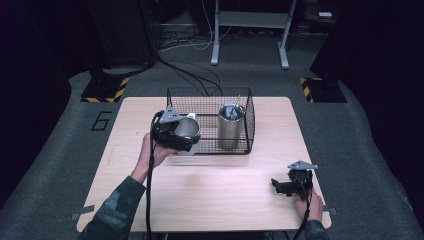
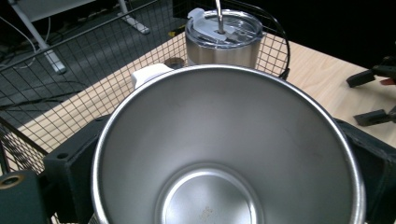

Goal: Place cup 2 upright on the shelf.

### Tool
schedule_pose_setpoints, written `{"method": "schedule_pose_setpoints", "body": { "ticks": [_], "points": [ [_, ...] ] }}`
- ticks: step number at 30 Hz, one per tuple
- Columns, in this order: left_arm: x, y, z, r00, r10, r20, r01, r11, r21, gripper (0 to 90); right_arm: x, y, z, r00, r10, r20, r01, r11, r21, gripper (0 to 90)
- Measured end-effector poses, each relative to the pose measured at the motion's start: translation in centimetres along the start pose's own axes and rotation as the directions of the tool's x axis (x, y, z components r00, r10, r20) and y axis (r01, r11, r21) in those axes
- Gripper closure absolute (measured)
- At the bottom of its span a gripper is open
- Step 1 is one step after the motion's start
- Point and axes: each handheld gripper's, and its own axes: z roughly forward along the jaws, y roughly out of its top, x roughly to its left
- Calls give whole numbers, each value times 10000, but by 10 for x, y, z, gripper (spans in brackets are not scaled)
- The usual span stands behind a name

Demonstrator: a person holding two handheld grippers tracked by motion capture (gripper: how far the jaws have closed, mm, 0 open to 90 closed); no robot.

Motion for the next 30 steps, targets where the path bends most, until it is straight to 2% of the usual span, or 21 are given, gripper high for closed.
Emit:
{"method": "schedule_pose_setpoints", "body": {
  "ticks": [4, 15, 30],
  "points": [
    [6, 3, 4, 10000, -41, -19, 42, 9999, 146, 61, 0, 0, 0, 10000, 7, -1, -7, 10000, -1, 0],
    [19, 15, 14, 9997, -221, -108, 221, 9997, -54, 61, 0, 0, 0, 10000, 6, 0, -6, 10000, -5, 0],
    [29, 31, 37, 9997, -70, -213, 75, 9997, 240, 61, 0, 0, 0, 10000, 0, 0, 0, 10000, -3, 0]
  ]
}}
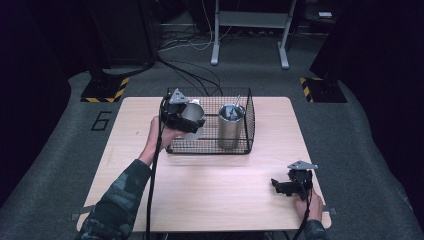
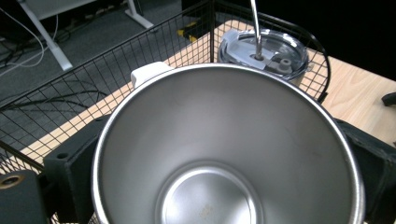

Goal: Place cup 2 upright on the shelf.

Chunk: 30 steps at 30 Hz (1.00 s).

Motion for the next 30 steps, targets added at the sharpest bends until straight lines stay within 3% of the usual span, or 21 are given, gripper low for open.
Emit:
{"method": "schedule_pose_setpoints", "body": {
  "ticks": [30],
  "points": [
    [24, 11, 42, 9991, -322, -269, 333, 9985, 437, 60, 0, 0, 0, 10000, 3, -4, -3, 10000, 2, 0]
  ]
}}
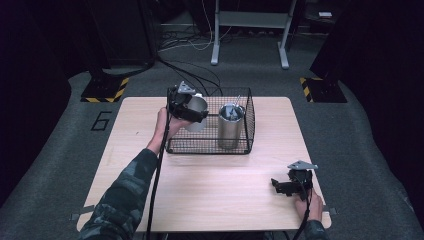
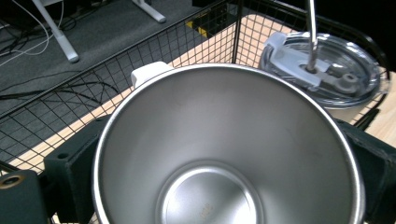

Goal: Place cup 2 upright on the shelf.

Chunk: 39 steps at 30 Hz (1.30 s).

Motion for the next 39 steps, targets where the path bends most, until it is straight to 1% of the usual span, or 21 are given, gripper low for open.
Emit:
{"method": "schedule_pose_setpoints", "body": {
  "ticks": [1, 2, 3, 7, 9, 10, 11, 14, 15, 16, 17, 20, 21, 24, 25, 30, 37, 39],
  "points": [
    [2, 0, 2, 10000, 30, 25, -30, 10000, 73, 60, 0, 0, 0, 10000, -3, 0, 3, 10000, -2, 0],
    [3, 1, 5, 10000, -32, 57, 32, 9999, 141, 60, 0, 0, 0, 10000, -6, 0, 6, 10000, -3, 0],
    [3, 1, 5, 10000, -32, 57, 32, 9999, 141, 60, 0, 0, 0, 10000, -6, 0, 6, 10000, -3, 0],
    [7, 1, 14, 10000, -81, 21, 81, 9995, 298, 60, 0, 0, 0, 10000, -6, 1, 6, 10000, -3, 0],
    [7, -1, 18, 9998, -187, 18, 187, 9994, 298, 60, 0, 0, 0, 10000, -5, -1, 5, 10000, -2, 0],
    [8, -1, 19, 9999, -139, 25, 137, 9990, 424, 60, 0, 0, 0, 10000, -5, 1, 5, 10000, -3, 0],
    [9, -2, 21, 9997, -233, 16, 233, 9989, 400, 60, 0, 0, 0, 10000, -4, 2, 4, 10000, -4, 0],
    [12, -4, 26, 9996, -273, -35, 275, 9978, 601, 60, 0, 0, 0, 10000, -2, 2, 2, 10000, -5, 0],
    [12, -5, 28, 9994, -359, -18, 359, 9978, 565, 60, 0, 0, 0, 10000, -3, 2, 3, 10000, -2, 0],
    [13, -6, 29, 9995, -321, -1, 320, 9973, 658, 60, 0, 0, 0, 10000, -2, 0, 2, 10000, -2, 0],
    [13, -7, 31, 9991, -420, -16, 420, 9972, 614, 60, 0, 0, 0, 10000, -1, 2, 1, 10000, -4, 0],
    [14, -8, 33, 9990, -441, 12, 439, 9965, 715, 60, 0, 0, 0, 10000, -3, 2, 3, 10000, -5, 0],
    [15, -9, 36, 9988, -487, 10, 484, 9958, 772, 60, 0, 0, 0, 10000, -4, 1, 4, 10000, -3, 0],
    [15, -11, 40, 9989, -477, -26, 477, 9948, 905, 60, 0, 0, 0, 10000, -4, 2, 4, 10000, -2, 0],
    [16, -12, 42, 9991, -432, -4, 431, 9939, 1018, 60, 0, 0, 0, 10000, -2, 3, 2, 10000, -5, 0],
    [17, -15, 48, 9986, -529, 14, 524, 9919, 1156, 59, 0, 0, 0, 10000, -4, 3, 4, 10000, -4, 0],
    [20, -21, 60, 9984, -559, 52, 543, 9852, 1627, 59, 0, 0, 0, 10000, -4, -1, 4, 10000, -4, 0],
    [19, -22, 63, 9984, -561, 68, 541, 9845, 1667, 59, 0, 0, 0, 10000, -3, 0, 3, 10000, -4, 0]
  ]
}}
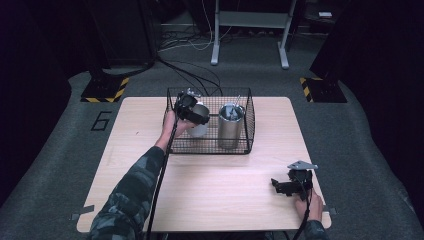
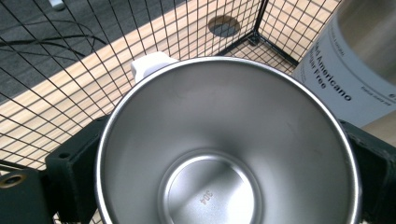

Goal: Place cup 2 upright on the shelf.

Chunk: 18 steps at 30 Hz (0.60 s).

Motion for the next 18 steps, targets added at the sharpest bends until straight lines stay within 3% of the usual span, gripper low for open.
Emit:
{"method": "schedule_pose_setpoints", "body": {
  "ticks": [18],
  "points": [
    [1, -6, 16, 9999, -36, 118, 26, 9968, 802, 58, 0, 0, 0, 10000, 58, 5, -58, 10000, -8, 0]
  ]
}}
